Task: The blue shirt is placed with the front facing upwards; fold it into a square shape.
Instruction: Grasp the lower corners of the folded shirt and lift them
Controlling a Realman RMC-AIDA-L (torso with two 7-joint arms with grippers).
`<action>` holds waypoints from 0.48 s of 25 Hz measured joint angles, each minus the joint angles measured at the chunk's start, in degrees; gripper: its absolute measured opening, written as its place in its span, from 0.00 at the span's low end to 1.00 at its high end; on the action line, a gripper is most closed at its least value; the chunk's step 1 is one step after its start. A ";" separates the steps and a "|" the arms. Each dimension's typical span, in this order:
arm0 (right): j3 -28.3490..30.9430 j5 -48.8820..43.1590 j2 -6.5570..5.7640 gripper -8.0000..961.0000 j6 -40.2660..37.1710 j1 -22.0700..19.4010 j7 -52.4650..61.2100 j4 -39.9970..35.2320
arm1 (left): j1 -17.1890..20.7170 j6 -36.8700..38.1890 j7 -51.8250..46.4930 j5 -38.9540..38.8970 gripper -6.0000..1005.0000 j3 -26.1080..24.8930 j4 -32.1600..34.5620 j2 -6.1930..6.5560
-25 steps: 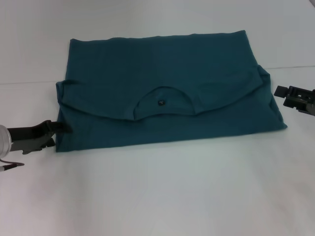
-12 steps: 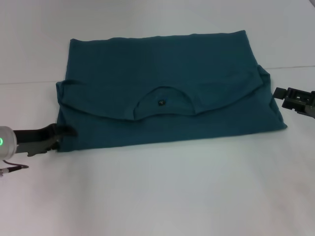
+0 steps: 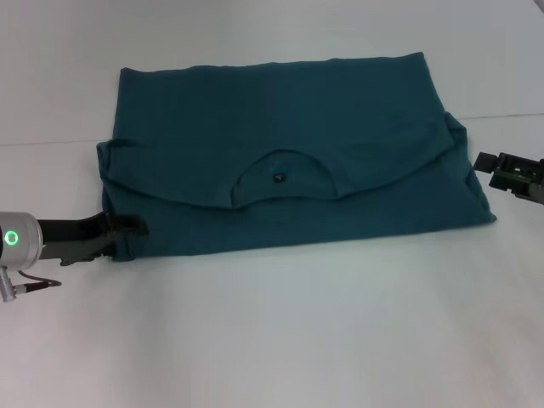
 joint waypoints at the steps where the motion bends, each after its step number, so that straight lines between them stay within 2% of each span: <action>1: 0.01 0.01 0.00 0.75 0.00 -0.04 0.00 0.00 | -0.03 -0.08 -0.07 0.00 0.70 0.01 0.00 0.00; 5: 0.03 0.04 0.00 0.75 0.00 -0.09 -0.01 0.00 | -0.11 -0.30 -0.17 0.01 0.70 0.06 0.00 0.03; 12: 0.04 0.05 0.00 0.75 -0.01 0.12 -0.01 0.00 | -0.62 -0.24 -0.08 1.40 0.65 0.09 0.07 0.19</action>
